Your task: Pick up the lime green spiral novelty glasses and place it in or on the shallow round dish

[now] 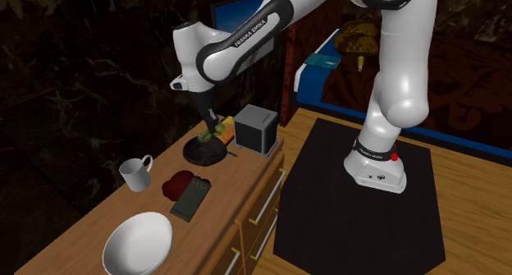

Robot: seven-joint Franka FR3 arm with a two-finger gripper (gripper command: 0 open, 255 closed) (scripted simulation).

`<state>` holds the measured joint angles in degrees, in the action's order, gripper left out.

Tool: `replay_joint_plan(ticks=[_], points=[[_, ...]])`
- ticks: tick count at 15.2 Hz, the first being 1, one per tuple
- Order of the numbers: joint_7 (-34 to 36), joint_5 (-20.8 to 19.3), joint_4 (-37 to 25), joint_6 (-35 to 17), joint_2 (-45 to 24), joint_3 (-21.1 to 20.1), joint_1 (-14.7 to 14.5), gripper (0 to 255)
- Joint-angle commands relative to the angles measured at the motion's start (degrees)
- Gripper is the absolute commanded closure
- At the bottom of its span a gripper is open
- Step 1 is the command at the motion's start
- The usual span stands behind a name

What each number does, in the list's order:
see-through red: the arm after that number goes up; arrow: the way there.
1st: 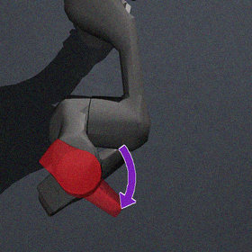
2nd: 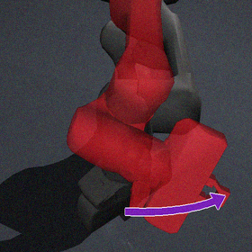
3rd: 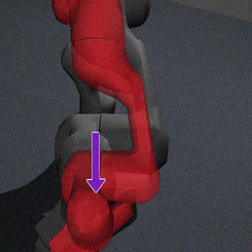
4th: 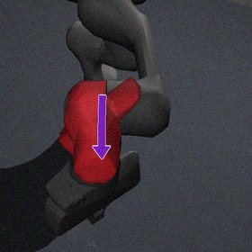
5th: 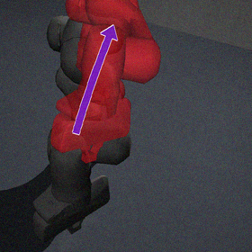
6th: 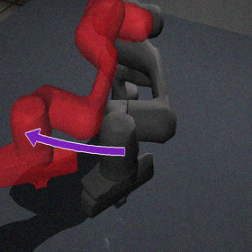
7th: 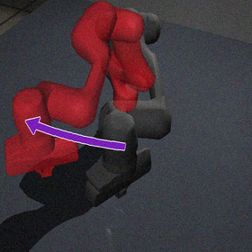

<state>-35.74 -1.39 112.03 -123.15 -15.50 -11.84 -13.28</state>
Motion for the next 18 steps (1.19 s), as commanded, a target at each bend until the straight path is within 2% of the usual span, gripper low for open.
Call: replay_joint_plan(ticks=[1, 3, 18], points=[[-1.06, -0.60, -5.63, 2.47, -3.24, 0.63, 0.51, 255], [-2.31, -1.34, -13.65, 5.61, -8.20, 1.40, 1.01, 255], [-1.81, -2.49, -10.49, -3.47, -14.18, 2.05, 0.56, 255]])
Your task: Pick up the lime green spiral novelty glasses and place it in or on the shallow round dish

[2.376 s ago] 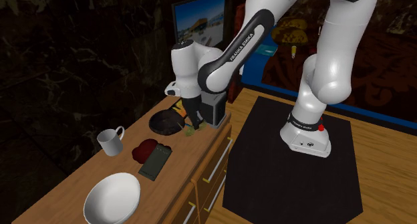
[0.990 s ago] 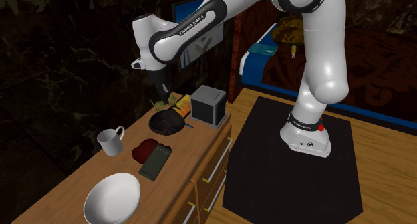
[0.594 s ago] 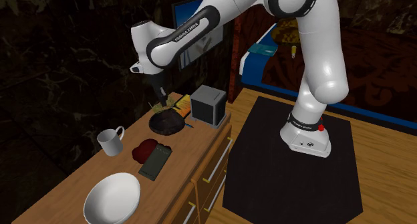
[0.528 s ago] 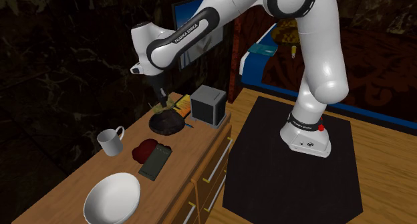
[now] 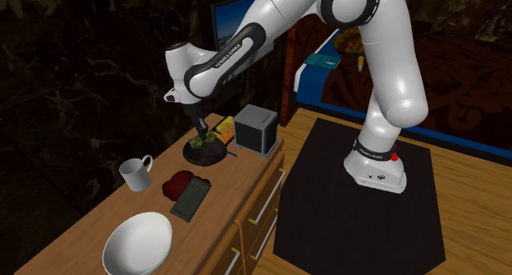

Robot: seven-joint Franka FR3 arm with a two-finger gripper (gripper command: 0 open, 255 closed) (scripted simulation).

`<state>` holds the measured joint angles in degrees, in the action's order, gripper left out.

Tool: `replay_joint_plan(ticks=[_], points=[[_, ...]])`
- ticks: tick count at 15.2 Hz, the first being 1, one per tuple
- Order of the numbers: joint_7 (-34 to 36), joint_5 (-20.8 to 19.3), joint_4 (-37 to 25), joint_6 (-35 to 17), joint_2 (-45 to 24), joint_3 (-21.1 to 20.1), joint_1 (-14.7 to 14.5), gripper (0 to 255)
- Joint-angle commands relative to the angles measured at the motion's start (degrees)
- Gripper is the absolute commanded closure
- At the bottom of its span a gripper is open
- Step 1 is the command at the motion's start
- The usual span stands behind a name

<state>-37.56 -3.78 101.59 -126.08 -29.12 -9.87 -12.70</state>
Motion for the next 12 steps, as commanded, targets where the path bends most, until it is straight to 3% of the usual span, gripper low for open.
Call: replay_joint_plan(ticks=[1, 10, 11, 12], points=[[0.05, -0.19, 0.06, -1.11, -1.03, 0.13, -0.06, 255], [0.07, -0.24, 0.11, -1.43, -1.30, 0.16, -0.09, 255], [0.07, -0.24, 0.11, -1.43, -1.30, 0.16, -0.09, 0], [0.07, -0.24, 0.11, -1.43, -1.30, 0.16, -0.09, 0]])
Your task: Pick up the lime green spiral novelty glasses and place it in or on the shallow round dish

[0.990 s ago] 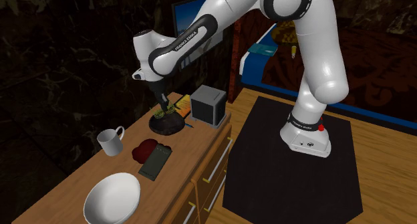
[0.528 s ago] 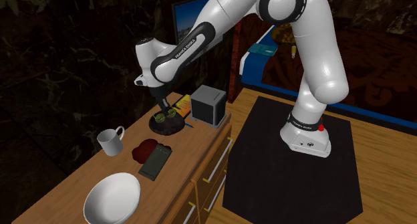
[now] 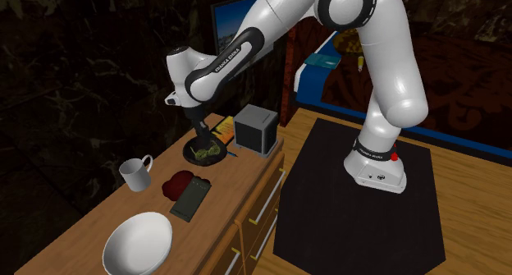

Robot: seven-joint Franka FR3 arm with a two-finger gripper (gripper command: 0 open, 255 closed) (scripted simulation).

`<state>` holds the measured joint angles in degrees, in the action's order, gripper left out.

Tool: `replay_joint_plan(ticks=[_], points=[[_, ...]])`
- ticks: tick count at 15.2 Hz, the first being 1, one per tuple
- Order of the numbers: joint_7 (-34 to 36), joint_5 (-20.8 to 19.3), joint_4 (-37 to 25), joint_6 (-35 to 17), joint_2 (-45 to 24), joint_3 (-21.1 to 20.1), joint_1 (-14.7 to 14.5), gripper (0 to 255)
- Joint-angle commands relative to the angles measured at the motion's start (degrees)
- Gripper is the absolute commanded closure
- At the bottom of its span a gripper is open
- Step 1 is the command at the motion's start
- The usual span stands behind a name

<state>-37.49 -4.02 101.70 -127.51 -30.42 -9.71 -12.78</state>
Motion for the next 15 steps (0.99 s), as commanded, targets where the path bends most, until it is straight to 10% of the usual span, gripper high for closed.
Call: replay_joint_plan(ticks=[1, 15], points=[[0.00, 0.00, 0.00, 0.00, 0.00, 0.00, 0.00, 0], [-0.44, 0.71, -2.42, 5.90, 3.52, -0.39, 0.34, 0]])
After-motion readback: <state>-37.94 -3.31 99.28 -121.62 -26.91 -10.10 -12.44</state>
